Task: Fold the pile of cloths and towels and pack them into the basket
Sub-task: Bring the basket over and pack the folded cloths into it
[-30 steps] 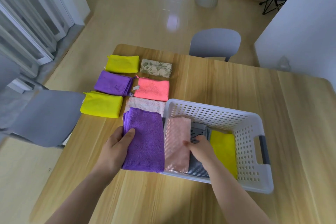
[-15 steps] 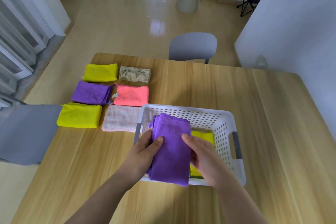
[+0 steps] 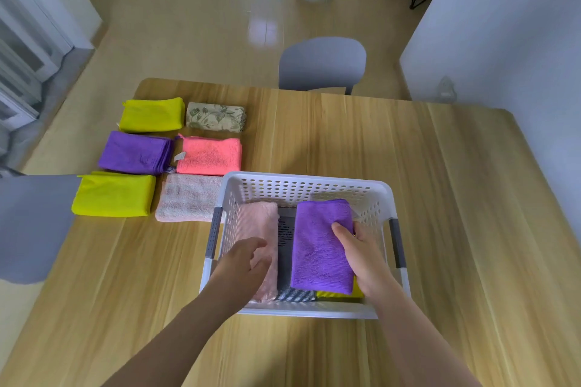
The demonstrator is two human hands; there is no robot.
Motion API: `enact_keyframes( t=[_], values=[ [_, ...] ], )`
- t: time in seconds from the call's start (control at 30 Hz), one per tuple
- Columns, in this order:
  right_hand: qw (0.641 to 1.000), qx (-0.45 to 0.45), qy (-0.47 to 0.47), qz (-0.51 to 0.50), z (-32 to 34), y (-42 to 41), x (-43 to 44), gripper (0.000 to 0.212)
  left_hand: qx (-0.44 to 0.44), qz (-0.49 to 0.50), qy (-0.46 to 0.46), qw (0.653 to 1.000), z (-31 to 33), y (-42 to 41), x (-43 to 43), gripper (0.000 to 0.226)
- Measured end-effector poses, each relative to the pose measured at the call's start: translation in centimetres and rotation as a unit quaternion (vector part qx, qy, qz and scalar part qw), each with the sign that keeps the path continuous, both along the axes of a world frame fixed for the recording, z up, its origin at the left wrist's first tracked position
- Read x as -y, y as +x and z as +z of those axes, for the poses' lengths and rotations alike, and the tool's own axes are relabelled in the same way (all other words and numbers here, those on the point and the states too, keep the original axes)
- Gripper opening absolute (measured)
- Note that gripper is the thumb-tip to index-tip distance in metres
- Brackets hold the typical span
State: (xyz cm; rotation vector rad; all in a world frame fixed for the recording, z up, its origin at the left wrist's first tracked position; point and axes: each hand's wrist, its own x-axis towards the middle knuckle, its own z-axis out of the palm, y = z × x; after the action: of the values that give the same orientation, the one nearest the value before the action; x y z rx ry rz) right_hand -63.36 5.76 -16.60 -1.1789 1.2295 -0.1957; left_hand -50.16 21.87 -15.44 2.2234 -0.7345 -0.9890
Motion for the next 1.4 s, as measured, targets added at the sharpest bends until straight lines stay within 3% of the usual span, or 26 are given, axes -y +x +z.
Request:
enact_keyframes(
  t=[0.13, 0.23, 0.4, 0.6, 0.8, 0.9, 0.97, 1.03, 1.1, 1.23, 1.4],
  values=[
    [0.995, 0.060, 0.084, 0.012, -1.5, 1.5, 0.1, 0.017, 0.000, -0.037, 0.047, 0.998, -0.8, 0.2, 1.0, 0.040],
    [0.980, 0.107, 0.167, -0.007, -2.7, 2.3, 0.2, 0.017, -0.004, -0.045, 0.067, 0.997, -1.5, 0.5, 1.5, 0.034],
    [0.992, -0.093, 0.054, 0.064, -6.7, 2.7, 0.7, 0.005, -0.028, -0.052, 0.083, 0.995, -3.0, 0.7, 1.3, 0.047],
    [0.992, -0.043, 0.099, 0.057, -7.0, 2.9, 0.8, 0.006, -0.040, -0.059, 0.080, 0.994, -4.0, 0.6, 1.3, 0.047],
    [0.989, -0.104, 0.071, 0.077, -7.7, 2.9, 0.3, 0.030, -0.031, -0.063, 0.077, 0.995, -4.1, 0.4, 1.2, 0.047],
    [0.989, -0.103, 0.063, 0.081, -7.1, 2.7, 0.4, 0.031, -0.022, -0.069, 0.076, 0.994, -4.0, 0.4, 1.3, 0.045],
    [0.981, -0.149, -0.015, 0.126, -5.9, 2.4, 0.4, 0.039, -0.015, -0.073, 0.074, 0.994, -3.9, 0.4, 1.3, 0.042],
    [0.934, -0.237, -0.189, 0.189, -4.7, 1.8, 0.0, 0.049, -0.008, -0.076, 0.073, 0.994, -3.8, 0.4, 1.3, 0.040],
    [0.891, -0.244, -0.306, 0.229, -3.4, 1.4, -0.4, 0.044, -0.011, -0.074, 0.074, 0.994, -3.7, 0.5, 1.3, 0.040],
    [0.919, -0.170, -0.131, 0.330, -3.5, 2.4, -1.4, 0.038, -0.011, -0.064, 0.079, 0.995, -3.5, 0.4, 1.4, 0.040],
    [0.896, -0.210, -0.135, 0.369, -5.2, 3.7, -1.7, 0.044, -0.005, -0.052, 0.070, 0.996, -2.9, 0.4, 1.5, 0.035]
  ],
)
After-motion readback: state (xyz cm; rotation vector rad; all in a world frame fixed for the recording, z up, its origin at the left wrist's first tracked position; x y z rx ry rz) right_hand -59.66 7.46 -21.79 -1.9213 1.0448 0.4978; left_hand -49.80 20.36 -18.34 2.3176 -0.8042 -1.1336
